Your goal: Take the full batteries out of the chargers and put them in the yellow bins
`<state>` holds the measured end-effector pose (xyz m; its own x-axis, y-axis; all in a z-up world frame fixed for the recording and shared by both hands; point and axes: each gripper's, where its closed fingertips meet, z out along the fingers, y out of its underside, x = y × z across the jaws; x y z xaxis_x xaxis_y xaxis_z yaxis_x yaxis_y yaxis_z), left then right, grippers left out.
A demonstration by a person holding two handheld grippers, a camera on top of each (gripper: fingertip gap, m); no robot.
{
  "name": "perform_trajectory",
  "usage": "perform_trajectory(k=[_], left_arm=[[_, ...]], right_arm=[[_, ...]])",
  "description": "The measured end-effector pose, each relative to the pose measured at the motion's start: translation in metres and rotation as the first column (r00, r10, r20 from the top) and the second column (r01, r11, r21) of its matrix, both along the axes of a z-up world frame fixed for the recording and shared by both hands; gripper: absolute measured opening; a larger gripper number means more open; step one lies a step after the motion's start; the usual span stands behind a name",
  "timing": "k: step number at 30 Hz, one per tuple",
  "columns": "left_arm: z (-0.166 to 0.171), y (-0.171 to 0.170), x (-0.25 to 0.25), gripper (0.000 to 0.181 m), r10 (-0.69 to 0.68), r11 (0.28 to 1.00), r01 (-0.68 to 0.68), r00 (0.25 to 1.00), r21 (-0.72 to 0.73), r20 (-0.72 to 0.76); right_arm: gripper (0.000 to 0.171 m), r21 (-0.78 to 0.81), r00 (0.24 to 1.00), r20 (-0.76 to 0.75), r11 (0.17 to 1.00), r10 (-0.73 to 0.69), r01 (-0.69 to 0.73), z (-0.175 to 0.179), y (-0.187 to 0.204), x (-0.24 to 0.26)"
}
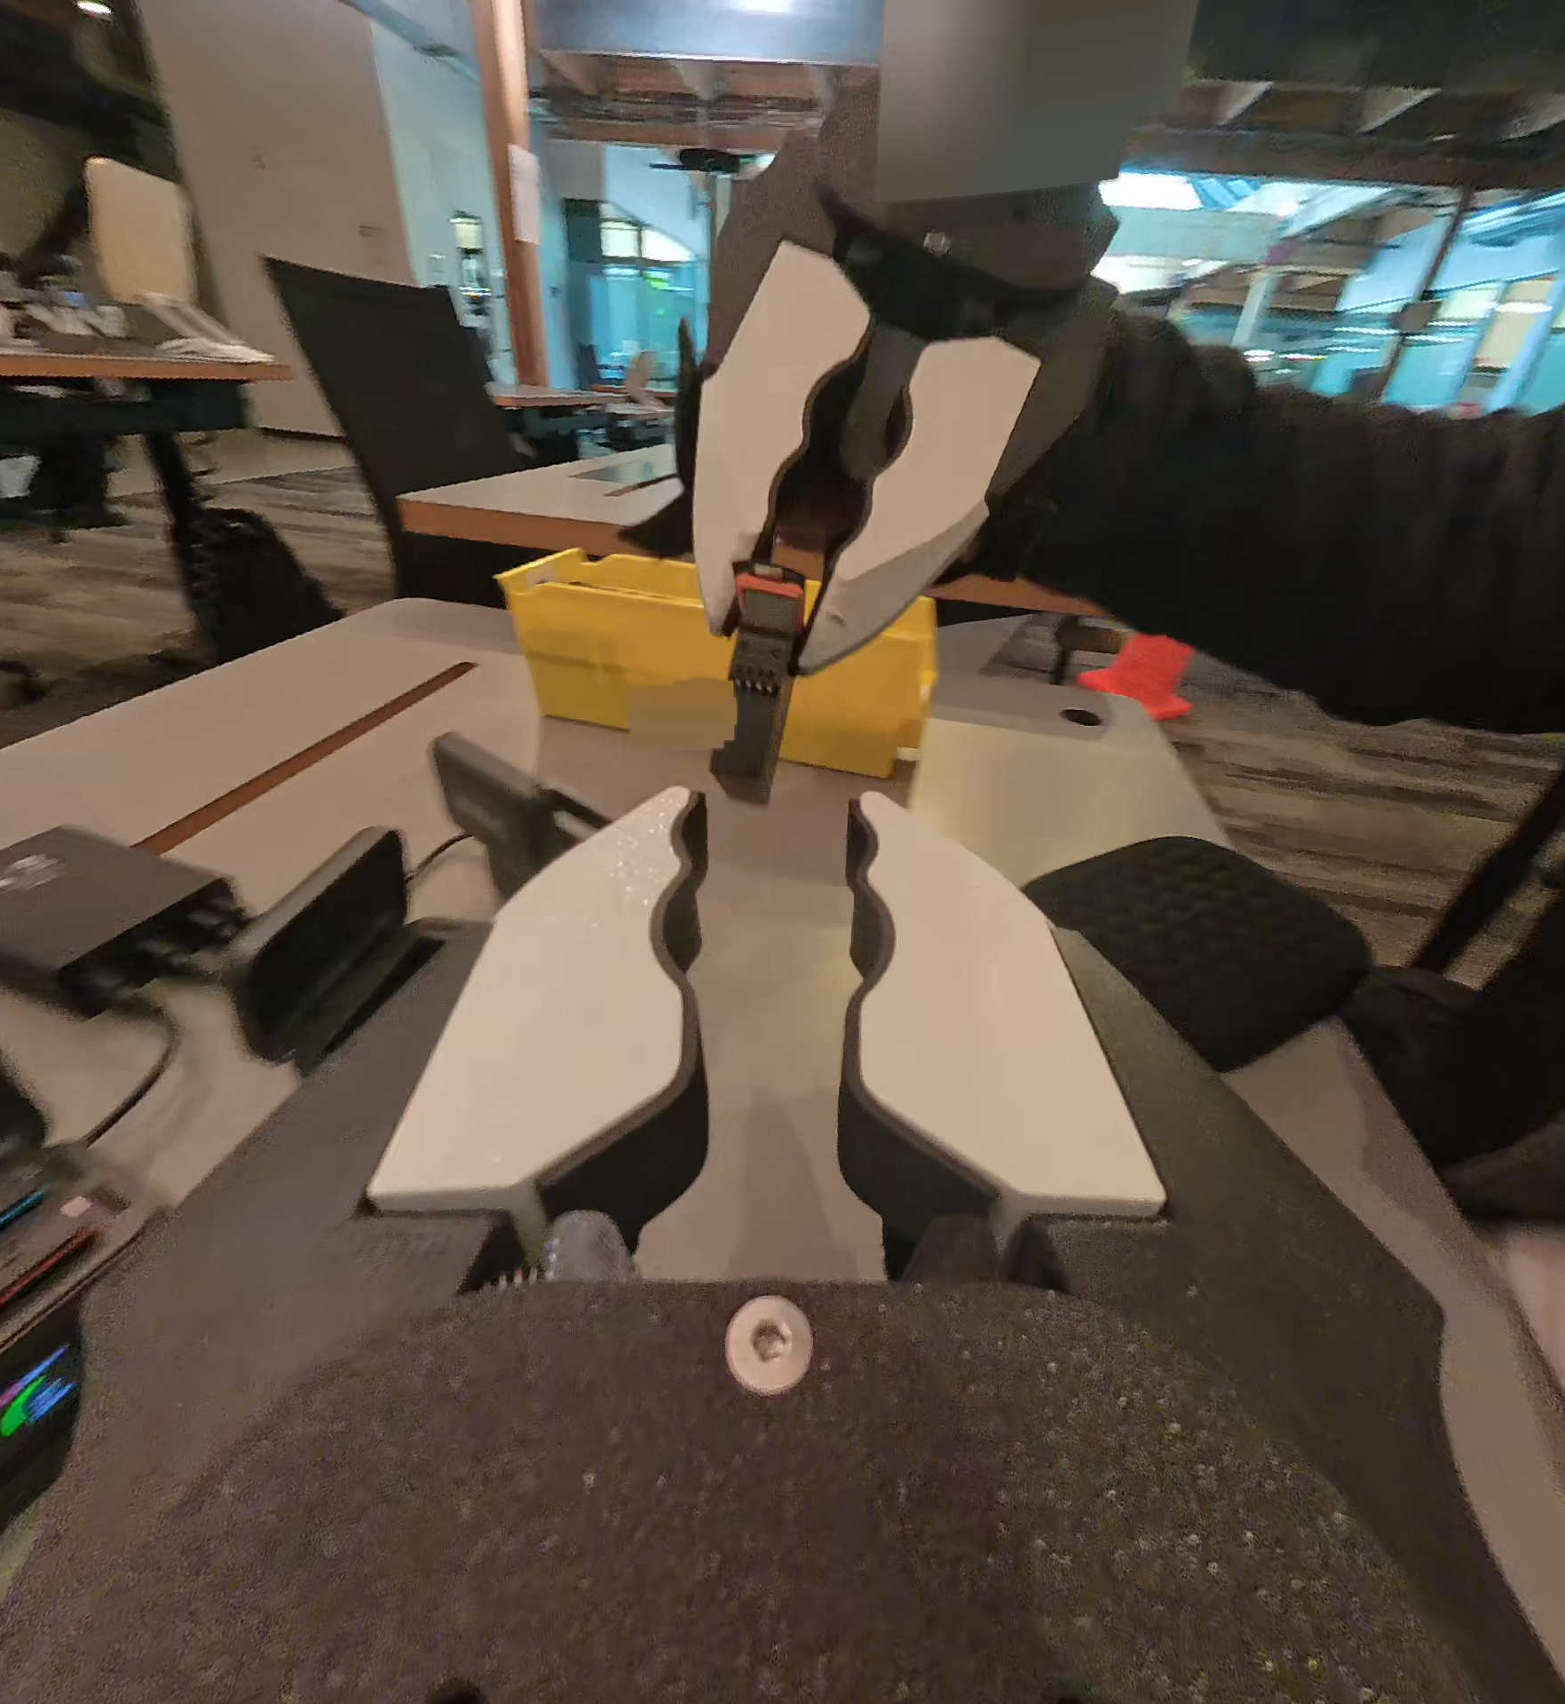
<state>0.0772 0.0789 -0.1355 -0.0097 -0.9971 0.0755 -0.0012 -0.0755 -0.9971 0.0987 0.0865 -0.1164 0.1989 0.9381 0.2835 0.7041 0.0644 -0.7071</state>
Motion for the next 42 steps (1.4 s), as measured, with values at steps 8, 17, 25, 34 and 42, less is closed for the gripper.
perform_trajectory(k=[8,17,25,34,42], left_arm=[[-0.037,0.047,-0.048,0.028,0.302,0.952,-0.305,0.946,-0.004,-0.119],[-0.055,0.054,-0.076,0.027,0.428,0.902,-0.43,0.885,0.028,-0.182],[-0.062,0.053,-0.072,0.025,0.423,0.905,-0.422,0.883,0.049,-0.204],[-0.067,0.053,-0.071,0.024,0.422,0.906,-0.421,0.879,0.055,-0.224],[-0.072,0.052,-0.069,0.022,0.417,0.908,-0.415,0.877,0.06,-0.24]], right_arm=[[0.014,0.03,0.932,0.36,0.999,-0.044,0.036,-0.033,0.079,0.02],[0.014,-0.048,0.837,0.547,0.999,0.005,0.025,-0.087,0.114,0.019],[0.014,-0.079,0.831,0.555,0.997,0.041,0.004,-0.09,0.119,0.015],[0.014,-0.02,0.819,0.571,0.998,0.054,-0.051,-0.093,0.115,0.008],[0.014,0.033,0.8,0.6,0.999,0.012,-0.039,-0.099,0.118,0.014]])
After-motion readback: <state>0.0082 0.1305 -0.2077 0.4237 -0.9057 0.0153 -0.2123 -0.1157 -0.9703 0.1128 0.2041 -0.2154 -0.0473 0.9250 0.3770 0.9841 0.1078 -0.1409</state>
